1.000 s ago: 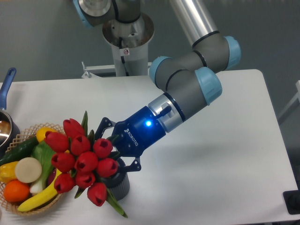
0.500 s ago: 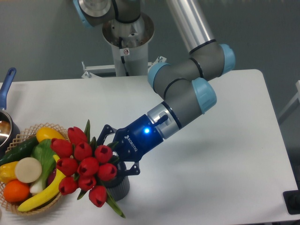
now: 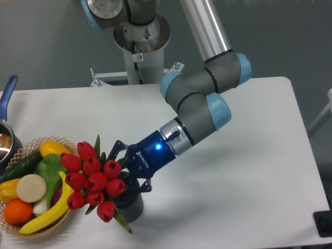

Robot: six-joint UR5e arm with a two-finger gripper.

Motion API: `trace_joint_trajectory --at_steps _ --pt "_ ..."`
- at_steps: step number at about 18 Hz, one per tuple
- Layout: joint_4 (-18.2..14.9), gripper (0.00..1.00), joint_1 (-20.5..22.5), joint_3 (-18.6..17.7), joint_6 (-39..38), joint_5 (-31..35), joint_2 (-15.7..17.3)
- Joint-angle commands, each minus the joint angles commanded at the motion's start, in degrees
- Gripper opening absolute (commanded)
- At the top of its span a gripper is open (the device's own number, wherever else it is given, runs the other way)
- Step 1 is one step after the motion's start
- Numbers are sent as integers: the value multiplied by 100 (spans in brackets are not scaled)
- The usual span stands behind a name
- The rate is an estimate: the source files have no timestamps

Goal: Insert the flowers into the vase
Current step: 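Lower the tulip stems into the vase opening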

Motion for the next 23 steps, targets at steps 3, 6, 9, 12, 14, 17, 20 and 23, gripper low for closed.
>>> trace_joint_trajectory --at_steps 3,6,9,12,14,17,20,23 --pt "9 3 9 -9 0 141 -26" --pt "9 10 44 -44 27 220 -26" --pt "9 16 97 -167 35 361 -26" --pt "9 28 184 -264 88 361 0" --pt "9 41 228 -299 88 361 9" --pt "9 66 290 -343 80 352 26" --pt "9 100 343 -448 80 352 70" --pt "9 100 439 -571 88 352 211"
